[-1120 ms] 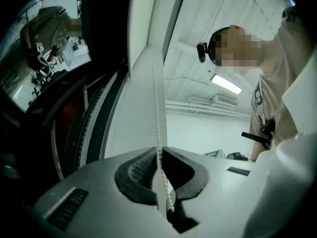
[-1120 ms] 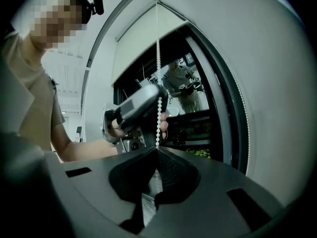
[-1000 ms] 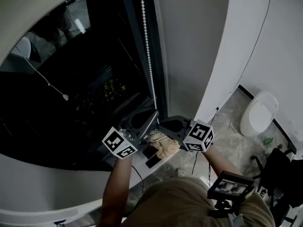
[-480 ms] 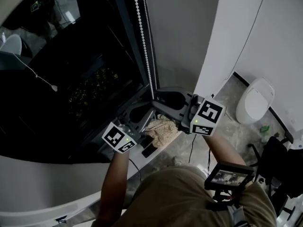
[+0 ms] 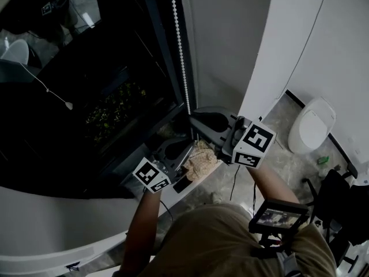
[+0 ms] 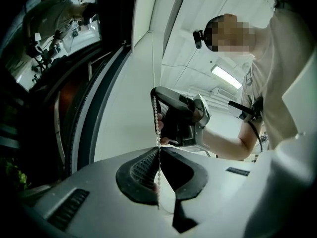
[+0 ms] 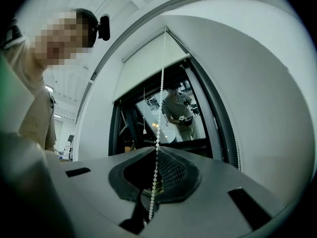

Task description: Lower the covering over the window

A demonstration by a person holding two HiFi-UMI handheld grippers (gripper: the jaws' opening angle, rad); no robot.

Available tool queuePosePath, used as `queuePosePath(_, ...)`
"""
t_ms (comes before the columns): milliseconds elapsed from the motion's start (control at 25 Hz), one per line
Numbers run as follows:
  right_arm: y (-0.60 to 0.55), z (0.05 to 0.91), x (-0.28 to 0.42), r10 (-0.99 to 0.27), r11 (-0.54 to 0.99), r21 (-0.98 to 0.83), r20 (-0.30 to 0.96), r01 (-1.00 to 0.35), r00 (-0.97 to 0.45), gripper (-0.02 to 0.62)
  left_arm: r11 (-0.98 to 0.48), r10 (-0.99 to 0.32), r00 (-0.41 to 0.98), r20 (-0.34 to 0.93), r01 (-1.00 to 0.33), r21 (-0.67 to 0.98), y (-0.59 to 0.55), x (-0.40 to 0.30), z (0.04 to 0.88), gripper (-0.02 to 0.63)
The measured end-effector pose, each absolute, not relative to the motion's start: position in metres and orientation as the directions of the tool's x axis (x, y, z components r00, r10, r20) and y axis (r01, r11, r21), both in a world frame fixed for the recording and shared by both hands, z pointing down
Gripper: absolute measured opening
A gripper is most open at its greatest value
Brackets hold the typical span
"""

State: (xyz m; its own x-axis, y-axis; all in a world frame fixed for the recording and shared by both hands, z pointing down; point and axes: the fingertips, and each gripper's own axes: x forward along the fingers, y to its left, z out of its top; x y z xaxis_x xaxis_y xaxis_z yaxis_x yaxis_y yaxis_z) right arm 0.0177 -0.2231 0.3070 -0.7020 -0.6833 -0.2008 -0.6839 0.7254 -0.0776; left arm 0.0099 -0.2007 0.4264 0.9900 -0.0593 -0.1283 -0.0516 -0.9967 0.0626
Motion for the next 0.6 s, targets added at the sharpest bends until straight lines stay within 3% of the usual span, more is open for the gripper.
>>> queuePosePath(160, -0.222, 0.310, 0.017, -0.669, 0.742, -0.130, -0.210, -0.658, -0.713, 0.015, -0.998, -0.004, 0.987, -0.160, 0.006, 0.064, -0.197, 0.005, 0.413, 0.029)
queuePosePath(240, -0.223, 0.323, 0.013, -0.666, 0.746, -0.128, -0.176, -0.654, -0.725, 0.014, -0.990, -0.014, 0.953, -0.303, 0.030, 0.141, -0.211, -0.009, 0.381, 0.126)
queuePosePath(320, -0.224, 0.345, 0.006, -0.663, 0.748, -0.125, -0.114, -0.652, -0.739, 0.014, -0.988, -0.042, 0.915, -0.401, 0.022, 0.154, -0.226, -0.021, 0.344, 0.150)
queuePosePath(400, -0.222, 0.360, -0.001, -0.653, 0.756, -0.149, -0.094, -0.638, -0.752, 0.014, -0.995, -0.048, 0.915, -0.401, -0.007, 0.103, -0.230, -0.018, 0.316, 0.161)
queuePosePath(520, -0.219, 0.360, -0.008, -0.643, 0.764, -0.148, -0.095, -0.628, -0.760, 0.014, -0.998, -0.061, 0.943, -0.326, -0.051, 0.039, -0.233, 0.001, 0.296, 0.161)
queuePosePath(560, -0.219, 0.359, -0.009, -0.642, 0.765, -0.147, -0.093, -0.627, -0.761, 0.014, -0.998, -0.066, 0.951, -0.301, -0.062, 0.025, -0.233, 0.006, 0.295, 0.142)
queuePosePath(600, -0.219, 0.359, -0.009, -0.642, 0.764, -0.148, -0.091, -0.628, -0.761, 0.014, -0.998, -0.067, 0.957, -0.283, -0.066, 0.013, -0.231, 0.010, 0.296, 0.071)
